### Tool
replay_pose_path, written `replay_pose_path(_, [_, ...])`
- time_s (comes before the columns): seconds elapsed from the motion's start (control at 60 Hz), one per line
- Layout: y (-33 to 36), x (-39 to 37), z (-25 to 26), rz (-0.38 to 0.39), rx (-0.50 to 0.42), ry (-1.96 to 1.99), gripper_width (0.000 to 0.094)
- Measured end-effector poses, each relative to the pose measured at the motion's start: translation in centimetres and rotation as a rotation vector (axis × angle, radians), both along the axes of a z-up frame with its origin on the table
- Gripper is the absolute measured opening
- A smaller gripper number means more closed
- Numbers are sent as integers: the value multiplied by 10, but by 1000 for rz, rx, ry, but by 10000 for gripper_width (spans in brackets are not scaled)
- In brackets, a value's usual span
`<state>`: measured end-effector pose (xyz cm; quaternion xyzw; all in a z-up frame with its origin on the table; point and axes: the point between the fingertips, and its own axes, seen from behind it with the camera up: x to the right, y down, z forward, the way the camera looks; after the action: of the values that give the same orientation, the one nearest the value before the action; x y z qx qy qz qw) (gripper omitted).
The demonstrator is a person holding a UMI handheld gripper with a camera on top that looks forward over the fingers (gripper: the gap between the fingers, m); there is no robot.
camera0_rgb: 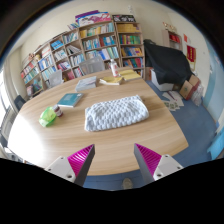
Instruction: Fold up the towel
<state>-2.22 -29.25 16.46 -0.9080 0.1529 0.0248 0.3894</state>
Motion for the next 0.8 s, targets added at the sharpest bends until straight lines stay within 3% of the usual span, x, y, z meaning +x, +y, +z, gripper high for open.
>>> replay_pose_path(0.333, [197,-58,-43,325,8,17,829])
replay_pose_path(0.467, [249,-93,-67,378,-14,24,829])
replay_pose_path(0.617, [291,-91,-111,332,-51,-88,798])
replay_pose_path(0.683, [294,-93,-131,329,-94,-107,731])
replay_pose_path(0.75, [294,-94,-154,338,-145,-136,581])
replay_pose_path(0.783, [293,-85,-164,328,-167,-188,432])
replay_pose_path(0.8, [292,-79,-169,318,-181,-218,307])
